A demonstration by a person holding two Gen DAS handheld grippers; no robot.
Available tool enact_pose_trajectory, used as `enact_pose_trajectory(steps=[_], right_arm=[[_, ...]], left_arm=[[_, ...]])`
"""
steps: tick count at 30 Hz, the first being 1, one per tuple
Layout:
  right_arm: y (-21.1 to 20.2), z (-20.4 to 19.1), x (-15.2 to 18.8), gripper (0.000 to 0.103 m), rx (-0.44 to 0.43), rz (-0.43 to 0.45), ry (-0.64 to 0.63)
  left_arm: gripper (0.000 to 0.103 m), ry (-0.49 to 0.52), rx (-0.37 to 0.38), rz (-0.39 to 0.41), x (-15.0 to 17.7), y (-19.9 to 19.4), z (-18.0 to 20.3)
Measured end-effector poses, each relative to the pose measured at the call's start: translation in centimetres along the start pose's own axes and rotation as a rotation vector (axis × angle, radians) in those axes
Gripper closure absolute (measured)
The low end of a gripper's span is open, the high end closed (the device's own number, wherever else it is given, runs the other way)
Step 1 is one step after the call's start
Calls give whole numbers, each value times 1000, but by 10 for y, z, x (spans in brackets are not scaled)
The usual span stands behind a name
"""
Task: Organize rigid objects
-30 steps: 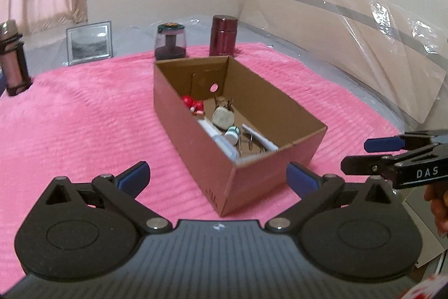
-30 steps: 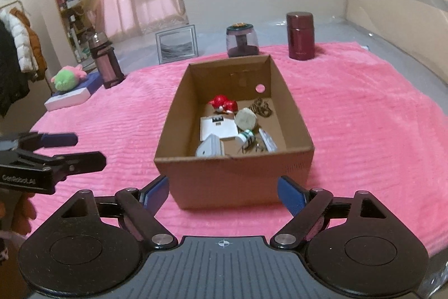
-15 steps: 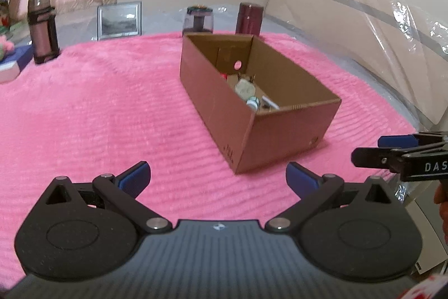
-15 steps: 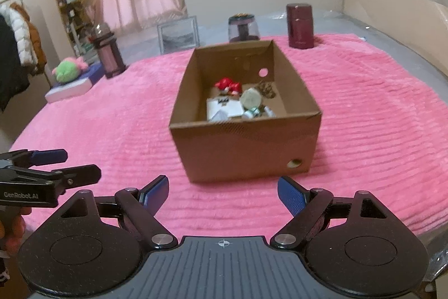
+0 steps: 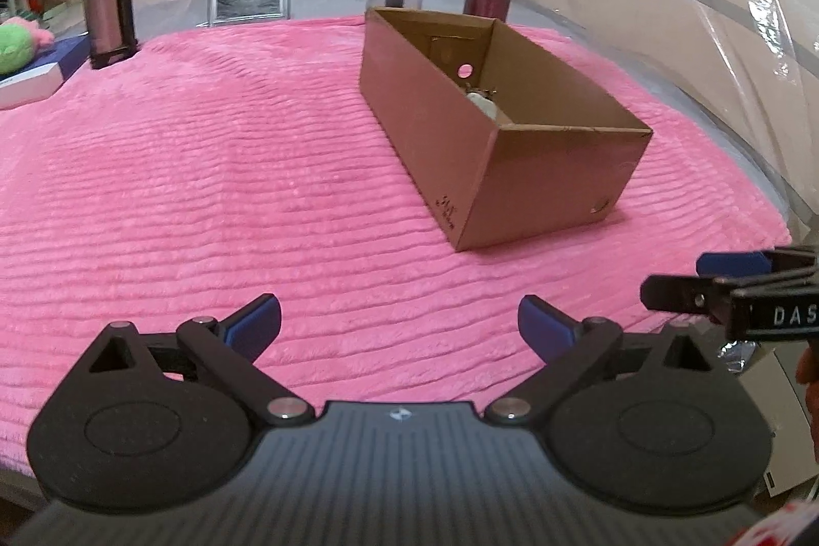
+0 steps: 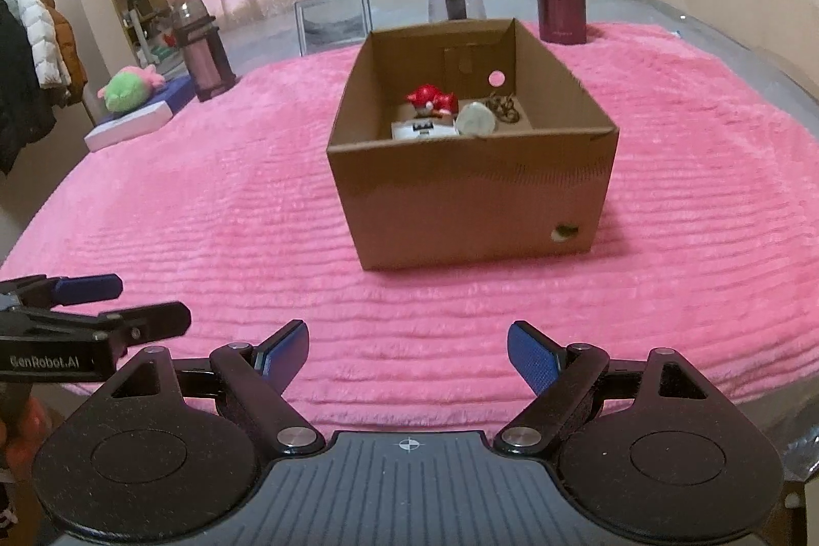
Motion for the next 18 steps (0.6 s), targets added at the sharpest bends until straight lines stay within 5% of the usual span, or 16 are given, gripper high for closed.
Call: enact_pose_trajectory(steps=[18], right_arm=[[6,-9,7,21,-22,-12,1]], left_arm=[[5,-33,-27,-3,9,0,-4]])
Point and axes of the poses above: each gripper's, at about its wrist camera, not at the fingertips, and y roughly the way its jaws point, z to its right, x to its underside, the point moved 10 cm from there along y, roughly the way its jaws point, and after that the axes turned 8 degrees about -y, right-handed, at the moved point
